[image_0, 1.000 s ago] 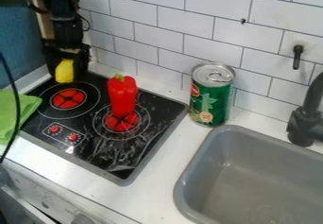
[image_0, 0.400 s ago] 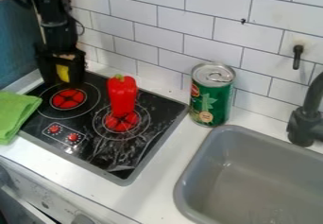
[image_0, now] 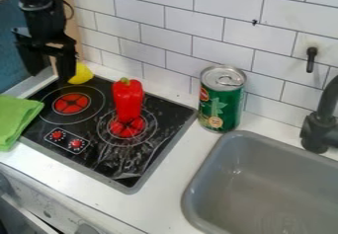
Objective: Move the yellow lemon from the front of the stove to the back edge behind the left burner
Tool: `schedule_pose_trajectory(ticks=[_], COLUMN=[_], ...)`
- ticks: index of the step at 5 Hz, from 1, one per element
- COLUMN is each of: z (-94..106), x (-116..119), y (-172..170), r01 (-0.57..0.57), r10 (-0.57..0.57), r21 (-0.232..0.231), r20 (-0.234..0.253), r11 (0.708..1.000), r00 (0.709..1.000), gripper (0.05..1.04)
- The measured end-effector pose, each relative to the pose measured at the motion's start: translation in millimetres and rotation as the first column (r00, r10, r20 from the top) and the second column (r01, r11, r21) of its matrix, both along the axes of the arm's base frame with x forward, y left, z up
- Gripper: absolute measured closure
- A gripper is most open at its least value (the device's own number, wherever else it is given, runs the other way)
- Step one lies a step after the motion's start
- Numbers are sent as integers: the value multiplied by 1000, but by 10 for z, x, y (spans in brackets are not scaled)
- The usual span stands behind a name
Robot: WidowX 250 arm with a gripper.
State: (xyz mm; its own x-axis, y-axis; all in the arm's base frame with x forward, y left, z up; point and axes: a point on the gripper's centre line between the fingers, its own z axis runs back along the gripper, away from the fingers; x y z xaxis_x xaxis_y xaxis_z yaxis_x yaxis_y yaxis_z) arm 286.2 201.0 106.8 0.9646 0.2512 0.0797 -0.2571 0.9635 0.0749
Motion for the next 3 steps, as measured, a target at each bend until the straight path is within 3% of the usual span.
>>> schedule_pose_trajectory(ticks=[2,3], z=[296,276], x=[-421,-553], y=[-487,-601], r01=[105,134], r10=[-105,-134], r21=[-16,-40], r20=[16,-6], r11=[994,990], r00=[994,991], gripper=[81,81])
